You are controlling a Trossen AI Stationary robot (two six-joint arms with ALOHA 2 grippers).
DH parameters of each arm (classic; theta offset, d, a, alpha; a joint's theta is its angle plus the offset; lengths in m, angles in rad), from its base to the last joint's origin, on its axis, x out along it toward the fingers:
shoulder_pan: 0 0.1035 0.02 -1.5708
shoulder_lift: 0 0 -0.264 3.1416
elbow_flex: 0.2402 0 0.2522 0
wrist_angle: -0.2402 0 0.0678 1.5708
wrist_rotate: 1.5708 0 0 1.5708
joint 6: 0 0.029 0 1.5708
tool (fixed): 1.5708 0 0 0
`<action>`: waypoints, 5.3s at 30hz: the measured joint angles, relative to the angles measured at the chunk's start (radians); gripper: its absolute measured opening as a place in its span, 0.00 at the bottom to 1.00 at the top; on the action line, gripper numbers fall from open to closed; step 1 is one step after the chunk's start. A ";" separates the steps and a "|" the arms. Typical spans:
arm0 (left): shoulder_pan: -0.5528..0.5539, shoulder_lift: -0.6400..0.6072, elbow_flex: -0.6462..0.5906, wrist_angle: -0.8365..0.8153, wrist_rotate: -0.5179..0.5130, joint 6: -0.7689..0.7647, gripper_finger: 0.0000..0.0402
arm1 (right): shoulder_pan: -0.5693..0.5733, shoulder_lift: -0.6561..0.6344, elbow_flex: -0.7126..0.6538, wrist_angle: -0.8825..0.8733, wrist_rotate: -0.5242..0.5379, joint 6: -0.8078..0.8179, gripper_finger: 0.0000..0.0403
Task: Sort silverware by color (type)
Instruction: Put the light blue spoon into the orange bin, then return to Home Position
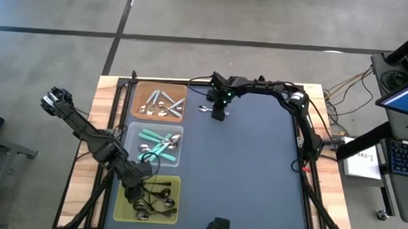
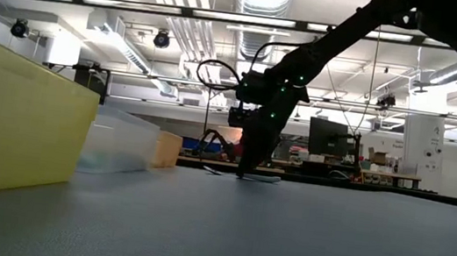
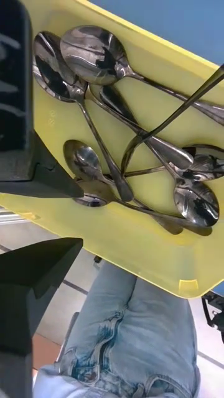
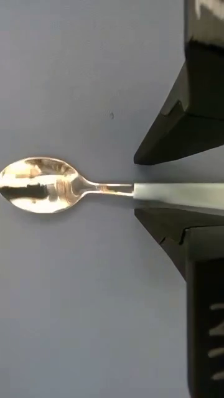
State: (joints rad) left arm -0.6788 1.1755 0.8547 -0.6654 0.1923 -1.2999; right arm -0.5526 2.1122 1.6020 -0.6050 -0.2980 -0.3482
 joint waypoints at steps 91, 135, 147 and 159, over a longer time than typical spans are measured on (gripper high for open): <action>0.692 0.002 -0.032 0.681 -1.113 0.651 0.01 | 0.208 -0.334 0.015 0.382 0.030 -0.065 0.04; 1.240 -0.047 -0.182 0.257 -0.602 0.712 0.05 | -0.002 -0.589 -0.005 -0.134 0.168 0.065 0.25; 1.319 -0.042 -0.243 0.310 -0.392 0.907 0.14 | 0.000 -0.828 -0.131 -0.132 0.278 0.226 0.24; 1.416 -0.043 -0.256 0.289 -0.382 1.149 0.15 | 0.040 -1.045 -0.454 0.024 0.460 0.568 0.24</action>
State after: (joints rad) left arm 0.7374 1.1328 0.5987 -0.3769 -0.1898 -0.1506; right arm -0.5125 1.0674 1.1477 -0.5811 0.1616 0.2199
